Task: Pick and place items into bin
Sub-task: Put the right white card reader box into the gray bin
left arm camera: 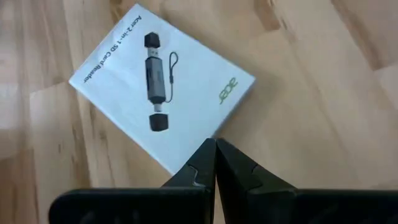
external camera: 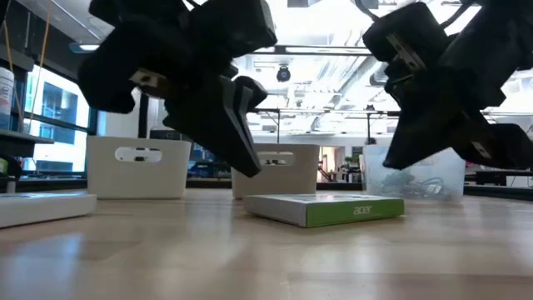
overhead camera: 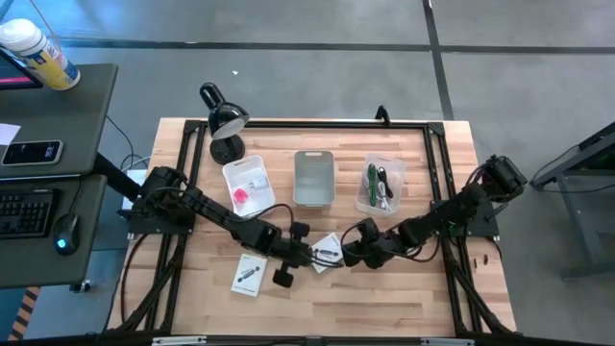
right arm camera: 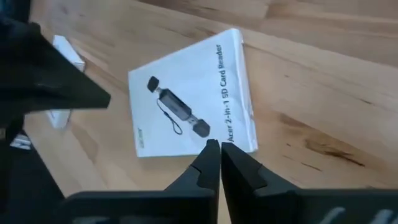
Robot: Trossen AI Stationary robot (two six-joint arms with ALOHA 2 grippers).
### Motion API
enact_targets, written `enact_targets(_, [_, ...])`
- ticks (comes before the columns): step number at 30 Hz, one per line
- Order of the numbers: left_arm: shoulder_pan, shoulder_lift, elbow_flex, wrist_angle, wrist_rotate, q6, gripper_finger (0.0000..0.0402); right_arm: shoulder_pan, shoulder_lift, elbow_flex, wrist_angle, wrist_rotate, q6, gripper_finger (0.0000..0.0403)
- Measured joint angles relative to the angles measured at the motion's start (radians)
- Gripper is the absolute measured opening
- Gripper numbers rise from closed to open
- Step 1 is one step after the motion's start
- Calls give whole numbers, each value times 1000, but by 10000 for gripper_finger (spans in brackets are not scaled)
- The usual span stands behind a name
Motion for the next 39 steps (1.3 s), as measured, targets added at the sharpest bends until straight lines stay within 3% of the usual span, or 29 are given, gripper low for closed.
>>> enact_targets(11, [2,18,-1,-37,-64,30,1,8,0,0,-155,-121,91,82])
enact_targets(18, [2,78,3,-16,-59,-10,1,1,0,0,-136,-112,88,89])
enact_targets(30, [2,114,2,-14,-5,-49,1,-5,0,-141,303,-15,14,98])
enact_targets(39, [2,114,0,-13,-4,-25,1,-2,0,-140,320,20,-50,105])
